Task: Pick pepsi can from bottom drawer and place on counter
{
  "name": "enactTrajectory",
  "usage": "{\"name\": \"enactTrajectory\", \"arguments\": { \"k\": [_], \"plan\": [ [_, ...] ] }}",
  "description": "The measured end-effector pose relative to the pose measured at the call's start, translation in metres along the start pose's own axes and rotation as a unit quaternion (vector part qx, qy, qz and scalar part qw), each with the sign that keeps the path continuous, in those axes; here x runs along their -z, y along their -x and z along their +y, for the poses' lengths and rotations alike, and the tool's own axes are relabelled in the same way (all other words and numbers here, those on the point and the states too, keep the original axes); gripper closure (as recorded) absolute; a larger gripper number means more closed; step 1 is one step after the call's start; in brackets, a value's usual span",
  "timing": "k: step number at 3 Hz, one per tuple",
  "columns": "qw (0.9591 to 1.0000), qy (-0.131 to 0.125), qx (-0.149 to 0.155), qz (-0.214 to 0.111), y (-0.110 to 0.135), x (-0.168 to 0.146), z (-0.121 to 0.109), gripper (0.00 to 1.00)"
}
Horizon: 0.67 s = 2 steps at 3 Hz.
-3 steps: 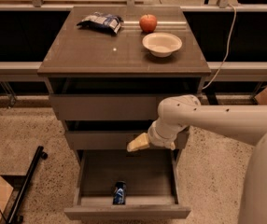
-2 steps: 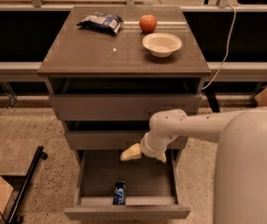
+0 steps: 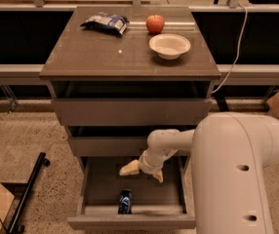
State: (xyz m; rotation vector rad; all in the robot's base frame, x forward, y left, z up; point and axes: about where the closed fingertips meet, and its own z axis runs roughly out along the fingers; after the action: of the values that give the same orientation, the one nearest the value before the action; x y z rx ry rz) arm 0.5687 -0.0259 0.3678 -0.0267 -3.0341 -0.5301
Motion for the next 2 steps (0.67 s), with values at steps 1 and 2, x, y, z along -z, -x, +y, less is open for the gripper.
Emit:
{"name": "enactTrajectory", "arguments": {
  "k": [1,2],
  "plan": [
    [1.0000,0.003,-0.006,0.003,0.001,-0.013,-0.003,0.00],
    [0.9997,-0.002,-0.023,-0.002,0.006,-0.024,-0.002,0.00]
  ]
}}
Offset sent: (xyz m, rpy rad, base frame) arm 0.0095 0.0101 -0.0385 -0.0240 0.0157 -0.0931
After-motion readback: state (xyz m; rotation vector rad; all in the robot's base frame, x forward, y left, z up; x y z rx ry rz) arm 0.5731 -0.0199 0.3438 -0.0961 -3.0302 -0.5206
